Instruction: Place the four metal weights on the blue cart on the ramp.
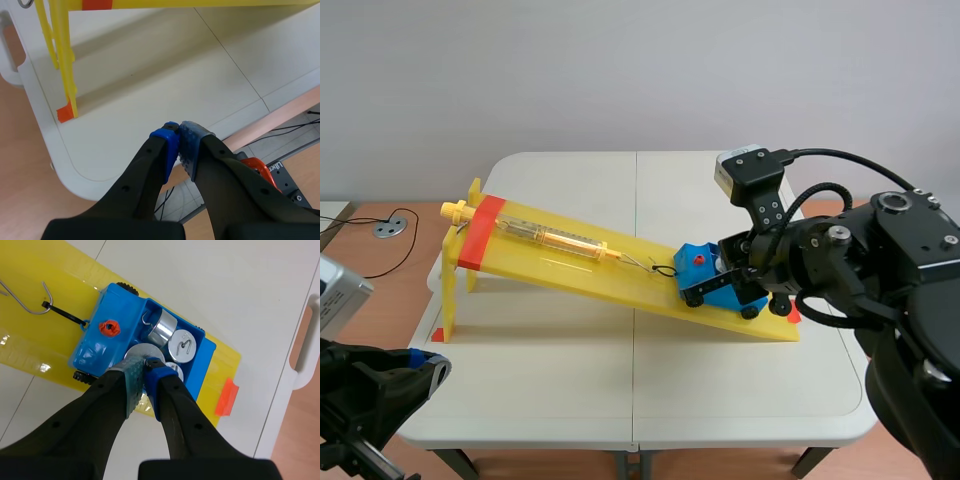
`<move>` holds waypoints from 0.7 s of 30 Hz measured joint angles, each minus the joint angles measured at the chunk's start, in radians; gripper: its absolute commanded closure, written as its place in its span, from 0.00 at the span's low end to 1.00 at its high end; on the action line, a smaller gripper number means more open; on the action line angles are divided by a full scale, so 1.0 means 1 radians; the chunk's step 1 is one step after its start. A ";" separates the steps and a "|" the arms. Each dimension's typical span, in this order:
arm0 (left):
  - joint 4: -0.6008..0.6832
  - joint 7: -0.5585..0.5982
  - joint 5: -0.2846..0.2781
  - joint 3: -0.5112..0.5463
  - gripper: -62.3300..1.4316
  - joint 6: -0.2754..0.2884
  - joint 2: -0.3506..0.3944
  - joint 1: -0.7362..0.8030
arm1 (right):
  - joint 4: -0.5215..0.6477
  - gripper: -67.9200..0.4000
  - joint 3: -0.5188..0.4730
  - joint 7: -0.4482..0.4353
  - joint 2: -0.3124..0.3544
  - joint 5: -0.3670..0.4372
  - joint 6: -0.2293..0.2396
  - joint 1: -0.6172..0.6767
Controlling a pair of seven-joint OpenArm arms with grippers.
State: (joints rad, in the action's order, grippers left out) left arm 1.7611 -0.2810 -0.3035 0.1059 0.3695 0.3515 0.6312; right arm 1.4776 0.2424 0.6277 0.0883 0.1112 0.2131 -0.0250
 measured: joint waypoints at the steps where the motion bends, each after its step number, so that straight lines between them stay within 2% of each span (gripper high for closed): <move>1: 0.000 0.000 0.000 0.000 0.92 0.000 0.000 0.000 | -0.002 0.98 0.000 -0.002 0.000 0.000 0.000 0.000; 3: 0.000 0.000 0.000 0.000 0.92 0.000 0.000 0.000 | -0.002 0.95 0.000 -0.002 0.000 0.000 0.000 0.001; 10: 0.000 0.000 0.000 0.000 0.92 0.000 0.000 0.000 | -0.002 0.71 0.000 -0.002 0.000 0.001 0.000 0.000; 12: 0.000 0.000 0.000 0.000 0.92 0.000 0.000 0.000 | -0.002 0.67 0.000 -0.001 0.000 0.003 0.000 0.000; 17: 0.000 0.000 0.000 0.000 0.92 0.000 0.000 0.000 | 0.008 0.68 0.000 0.019 0.003 0.044 0.001 0.003; 21: 0.000 0.000 0.000 0.000 0.92 0.000 0.000 0.000 | 0.097 0.84 -0.008 0.029 0.030 0.077 0.004 0.034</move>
State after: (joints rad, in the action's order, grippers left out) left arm 1.7611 -0.2810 -0.3035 0.1059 0.3695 0.3519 0.6312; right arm 1.5742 0.2340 0.6571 0.1184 0.1886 0.2173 0.0090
